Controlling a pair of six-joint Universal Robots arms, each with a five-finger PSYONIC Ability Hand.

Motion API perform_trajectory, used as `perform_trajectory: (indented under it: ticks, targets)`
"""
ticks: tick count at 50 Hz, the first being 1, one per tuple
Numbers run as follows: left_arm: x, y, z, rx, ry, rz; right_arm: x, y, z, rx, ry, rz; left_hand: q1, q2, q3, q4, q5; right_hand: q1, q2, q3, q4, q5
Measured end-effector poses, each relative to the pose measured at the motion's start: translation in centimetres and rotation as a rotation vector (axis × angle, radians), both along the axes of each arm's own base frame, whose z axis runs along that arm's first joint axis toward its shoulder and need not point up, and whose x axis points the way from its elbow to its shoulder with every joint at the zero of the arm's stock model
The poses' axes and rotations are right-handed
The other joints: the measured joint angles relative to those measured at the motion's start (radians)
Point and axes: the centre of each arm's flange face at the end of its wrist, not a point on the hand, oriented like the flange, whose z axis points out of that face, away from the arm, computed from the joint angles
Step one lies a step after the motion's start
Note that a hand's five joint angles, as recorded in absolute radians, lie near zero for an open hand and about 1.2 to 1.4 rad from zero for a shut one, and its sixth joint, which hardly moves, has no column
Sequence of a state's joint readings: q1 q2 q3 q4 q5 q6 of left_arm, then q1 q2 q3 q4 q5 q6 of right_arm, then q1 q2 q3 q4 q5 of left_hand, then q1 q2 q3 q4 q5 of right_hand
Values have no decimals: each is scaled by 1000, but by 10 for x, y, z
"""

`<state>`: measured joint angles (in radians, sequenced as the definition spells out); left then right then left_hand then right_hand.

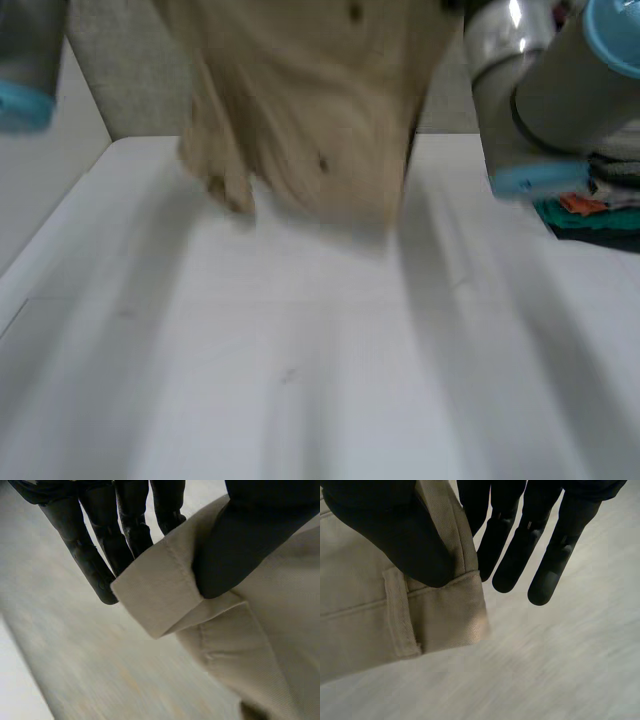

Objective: Fold the laundry.

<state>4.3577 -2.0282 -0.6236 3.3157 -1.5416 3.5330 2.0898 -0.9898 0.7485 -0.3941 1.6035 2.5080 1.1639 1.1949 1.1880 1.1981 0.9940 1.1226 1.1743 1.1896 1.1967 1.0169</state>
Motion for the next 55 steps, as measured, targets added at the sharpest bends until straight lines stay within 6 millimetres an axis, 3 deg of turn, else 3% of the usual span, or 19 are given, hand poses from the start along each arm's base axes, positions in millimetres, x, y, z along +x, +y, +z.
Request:
perform_trajectory:
  ticks: [2, 5, 11, 19, 20, 21, 23, 29, 32, 34, 36, 42, 49, 55]
  targets:
    - [3, 3, 24, -104, 83, -27, 3, 3, 24, -123, -87, 16, 0, 0, 0, 0, 0, 0, 0, 0, 0, 0]
    - [6, 4, 38, -168, 147, -55, 6, 9, 47, -261, -178, 39, 0, 0, 0, 0, 0, 0, 0, 0, 0, 1]
    - [11, -8, 20, -101, 167, -44, 13, 5, 42, -295, -190, 55, 0, 0, 0, 0, 0, 6, 0, 0, 0, 2]
    - [14, -29, -81, 236, 75, 17, 19, -16, -29, -94, -45, 75, 0, 0, 0, 0, 0, 6, 0, 0, 0, 2]
    - [12, -28, -109, 317, 45, 19, 19, -18, -50, -32, -2, 83, 0, 0, 0, 0, 0, 6, 0, 0, 0, 2]
    - [12, -28, -118, 344, 34, 19, 19, -18, -56, -14, 10, 85, 0, 0, 0, 0, 0, 6, 0, 0, 1, 2]
    - [10, -20, -169, 488, -27, 10, 17, -14, -100, 129, 104, 99, 0, 0, 0, 0, 0, 6, 0, 0, 1, 2]
    - [14, 14, -270, 785, -163, -26, 0, 24, -196, 481, 350, 113, -1, -9, -7, -11, -2, 6, 0, 0, 1, 2]
    - [20, 34, -305, 900, -234, -39, -17, 53, -232, 654, 494, 115, -57, -96, -90, -93, -58, 6, 0, 0, 1, 2]
    - [25, 43, -315, 942, -276, -39, -26, 67, -242, 730, 557, 114, -237, -253, -230, -242, -209, -14, -45, -49, -49, -47]
    - [30, 52, -320, 974, -325, -35, -35, 77, -246, 799, 600, 112, -547, -546, -520, -538, -506, -234, -281, -285, -287, -283]
    - [40, 65, -308, 995, -435, -5, -51, 88, -230, 921, 572, 102, -818, -851, -844, -865, -840, -741, -790, -793, -810, -824]
    - [49, 70, -277, 959, -459, 34, -65, 82, -196, 974, 399, 90, -818, -859, -850, -871, -850, -784, -824, -867, -864, -895]
    - [53, 71, -260, 927, -418, 43, -71, 73, -188, 1016, 285, 94, -818, -857, -849, -868, -845, -779, -822, -859, -859, -870]
